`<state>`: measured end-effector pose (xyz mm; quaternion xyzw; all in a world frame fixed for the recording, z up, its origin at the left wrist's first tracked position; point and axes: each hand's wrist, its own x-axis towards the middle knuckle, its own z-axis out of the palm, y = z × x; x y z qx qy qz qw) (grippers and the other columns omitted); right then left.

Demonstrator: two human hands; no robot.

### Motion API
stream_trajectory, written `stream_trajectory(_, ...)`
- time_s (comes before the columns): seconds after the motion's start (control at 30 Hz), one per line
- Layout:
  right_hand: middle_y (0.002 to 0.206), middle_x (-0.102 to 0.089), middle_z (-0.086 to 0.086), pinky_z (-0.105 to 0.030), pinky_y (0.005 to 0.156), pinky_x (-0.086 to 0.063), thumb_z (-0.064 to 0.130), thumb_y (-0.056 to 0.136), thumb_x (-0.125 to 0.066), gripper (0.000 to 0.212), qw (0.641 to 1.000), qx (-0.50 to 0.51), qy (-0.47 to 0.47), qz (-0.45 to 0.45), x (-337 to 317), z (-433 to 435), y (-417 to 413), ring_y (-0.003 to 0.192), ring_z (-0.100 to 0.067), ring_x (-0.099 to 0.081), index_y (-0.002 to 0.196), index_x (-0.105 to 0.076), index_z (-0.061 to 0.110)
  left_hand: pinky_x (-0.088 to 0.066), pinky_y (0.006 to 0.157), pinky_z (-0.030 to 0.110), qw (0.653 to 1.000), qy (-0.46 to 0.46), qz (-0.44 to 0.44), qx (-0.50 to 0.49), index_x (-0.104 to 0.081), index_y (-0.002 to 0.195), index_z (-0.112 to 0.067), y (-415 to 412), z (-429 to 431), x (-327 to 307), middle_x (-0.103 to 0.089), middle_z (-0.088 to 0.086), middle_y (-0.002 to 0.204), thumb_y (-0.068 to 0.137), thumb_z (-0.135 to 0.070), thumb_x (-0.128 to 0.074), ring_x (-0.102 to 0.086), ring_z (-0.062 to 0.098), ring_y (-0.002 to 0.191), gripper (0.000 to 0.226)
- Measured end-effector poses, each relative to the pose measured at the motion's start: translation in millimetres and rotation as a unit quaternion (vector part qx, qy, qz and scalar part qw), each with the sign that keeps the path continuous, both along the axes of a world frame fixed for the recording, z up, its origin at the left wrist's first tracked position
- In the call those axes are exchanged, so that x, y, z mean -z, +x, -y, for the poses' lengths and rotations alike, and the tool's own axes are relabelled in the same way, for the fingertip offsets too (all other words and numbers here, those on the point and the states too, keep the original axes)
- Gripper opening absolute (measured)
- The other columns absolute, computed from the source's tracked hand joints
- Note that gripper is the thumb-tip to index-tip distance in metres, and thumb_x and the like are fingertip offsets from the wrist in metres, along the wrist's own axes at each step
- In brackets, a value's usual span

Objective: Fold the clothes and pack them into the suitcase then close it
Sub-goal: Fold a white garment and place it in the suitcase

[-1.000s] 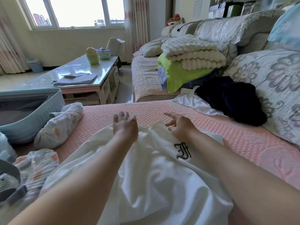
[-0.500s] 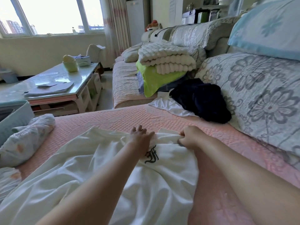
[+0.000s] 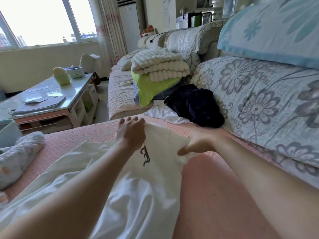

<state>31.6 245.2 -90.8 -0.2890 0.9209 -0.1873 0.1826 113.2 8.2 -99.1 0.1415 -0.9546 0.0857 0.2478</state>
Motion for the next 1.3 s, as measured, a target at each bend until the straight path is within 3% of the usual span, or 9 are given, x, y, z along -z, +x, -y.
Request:
stream_trajectory(0.1,0.096,-0.077,0.002,-0.032,0.080,-0.055,0.043,0.090,-0.071,0.027,0.948,0.010,-0.263,0.176,-16,-10,7,0.088,-0.018,-0.072,0.097,-0.076,0.017,-0.032,0.097,0.043,0.997,0.020,-0.023,-0.065,-0.066,0.115,-0.021,-2,-1,-12,-0.063,0.005,0.120,0.094,-0.020,-0.044,-0.049,0.029,0.117,0.030)
stream_trajectory(0.2,0.073,-0.070,-0.006,-0.034,0.062,-0.054,0.043,0.091,-0.070,0.036,0.925,0.085,-0.352,0.112,-38,-17,5,0.065,-0.023,-0.067,0.075,-0.068,0.010,-0.037,0.095,0.044,0.995,0.013,-0.042,-0.088,-0.065,0.117,-0.018,-6,-17,-23,-0.056,0.011,0.121,0.096,-0.020,-0.046,-0.046,0.033,0.117,0.028)
stream_trajectory(0.27,0.074,-0.062,-0.002,-0.031,0.063,-0.046,0.054,0.085,-0.069,0.039,0.964,0.127,-0.217,-0.083,-41,-23,-2,0.070,-0.024,-0.063,0.077,-0.060,0.016,-0.042,0.084,0.041,0.994,0.077,-0.039,-0.071,-0.062,0.123,-0.020,-8,-35,-28,-0.049,0.012,0.125,0.098,-0.016,-0.048,-0.050,0.035,0.115,0.029)
stream_trajectory(0.37,0.110,-0.058,-0.007,-0.039,0.083,-0.045,0.055,0.087,-0.064,0.053,0.933,0.157,0.016,-0.324,-22,-27,-2,0.100,-0.030,-0.061,0.123,-0.047,0.019,-0.039,0.075,0.034,0.974,0.225,0.007,-0.035,-0.042,0.144,-0.023,-11,-62,-18,-0.044,0.012,0.138,0.096,-0.006,-0.051,-0.055,0.034,0.114,0.052)
stream_trajectory(0.53,0.140,-0.035,-0.014,-0.050,0.109,-0.025,0.020,0.085,-0.061,0.067,0.872,0.032,0.103,-0.478,19,-22,0,0.124,-0.034,-0.037,0.144,-0.029,0.022,-0.038,0.108,0.045,0.935,0.289,0.192,0.070,-0.032,0.151,-0.033,-1,-82,36,-0.027,0.009,0.157,0.099,-0.039,-0.050,-0.040,0.034,0.135,0.055)
stream_trajectory(0.63,0.149,-0.038,-0.008,-0.045,0.112,-0.025,0.024,0.093,-0.056,0.054,0.931,-0.094,0.045,-0.350,33,-19,17,0.136,-0.029,-0.035,0.145,-0.043,0.029,-0.016,0.115,0.062,0.910,0.186,0.367,0.056,-0.026,0.149,-0.042,10,-80,67,-0.010,0.001,0.164,0.095,-0.060,-0.035,-0.013,0.036,0.149,0.058)
stream_trajectory(0.73,0.166,-0.016,0.000,-0.045,0.121,-0.016,0.051,0.101,-0.043,0.061,0.979,-0.109,0.131,-0.112,50,-17,33,0.152,-0.020,-0.015,0.157,-0.024,0.035,-0.006,0.118,0.059,0.913,0.191,0.358,0.043,-0.010,0.156,-0.035,22,-81,75,-0.001,0.000,0.166,0.098,-0.056,-0.032,0.000,0.029,0.152,0.065)
stream_trajectory(1.07,0.147,-0.044,-0.004,-0.041,0.110,-0.034,0.029,0.097,-0.043,0.048,0.962,-0.102,0.181,-0.178,32,-12,82,0.134,-0.026,-0.043,0.145,-0.043,0.030,-0.037,0.107,0.038,0.960,0.167,0.157,0.159,-0.052,0.132,-0.030,112,-84,45,-0.049,0.000,0.138,0.095,-0.041,-0.052,-0.041,0.023,0.131,0.039)
stream_trajectory(1.3,0.089,-0.058,0.006,-0.029,0.062,-0.043,0.008,0.081,-0.053,0.018,0.979,-0.144,0.095,-0.105,-9,-6,181,0.082,-0.021,-0.058,0.082,-0.055,0.026,-0.037,0.063,0.028,0.945,0.180,0.124,0.244,-0.051,0.088,-0.030,214,-98,13,-0.053,-0.014,0.085,0.092,-0.042,-0.056,-0.053,0.016,0.077,0.014)
